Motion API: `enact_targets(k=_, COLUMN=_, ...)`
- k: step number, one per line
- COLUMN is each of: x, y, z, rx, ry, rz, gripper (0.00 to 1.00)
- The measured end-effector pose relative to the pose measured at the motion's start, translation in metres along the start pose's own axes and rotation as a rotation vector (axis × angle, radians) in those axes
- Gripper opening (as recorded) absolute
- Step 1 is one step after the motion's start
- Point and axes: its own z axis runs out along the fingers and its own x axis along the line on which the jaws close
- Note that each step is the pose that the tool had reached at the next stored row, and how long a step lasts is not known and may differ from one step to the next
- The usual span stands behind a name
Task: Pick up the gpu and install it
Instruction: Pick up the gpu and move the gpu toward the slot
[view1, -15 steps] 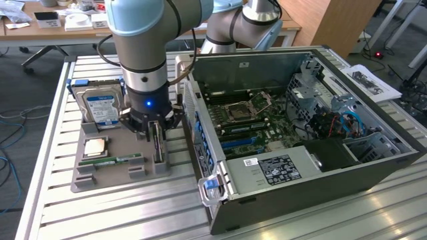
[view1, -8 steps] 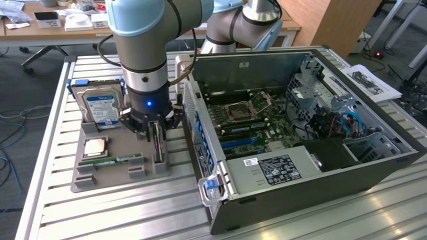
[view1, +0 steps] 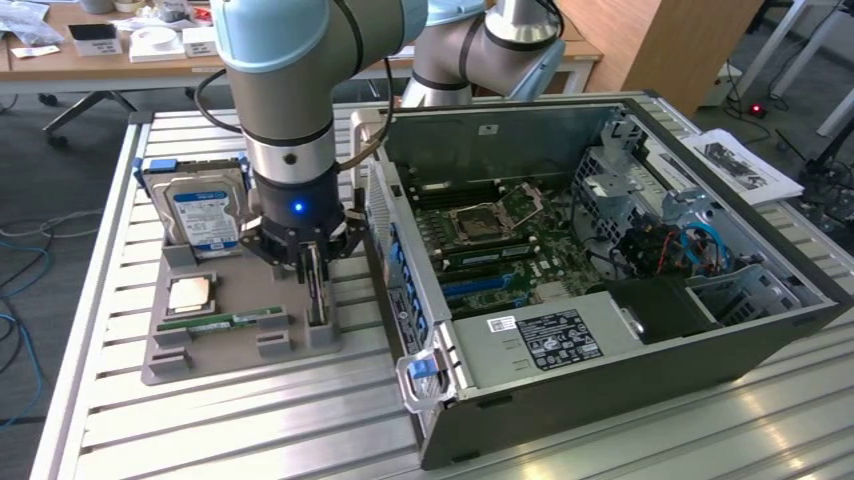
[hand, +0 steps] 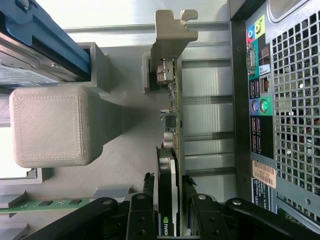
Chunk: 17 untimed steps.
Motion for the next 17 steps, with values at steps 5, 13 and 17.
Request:
enact_targets(k=5, x=-0.001, y=0.0001, z=0.0, rx=0.0, ry=0.0, rz=0.0, gripper=0.35)
enact_targets(k=13, x=-0.001, y=0.0001, z=0.0, rx=0.0, ry=0.0, rz=0.0, gripper=0.35)
enact_targets(k=17, x=-0.0009, y=0.0001, z=0.0, rx=0.0001, ry=0.0, rz=0.0, gripper=0.27)
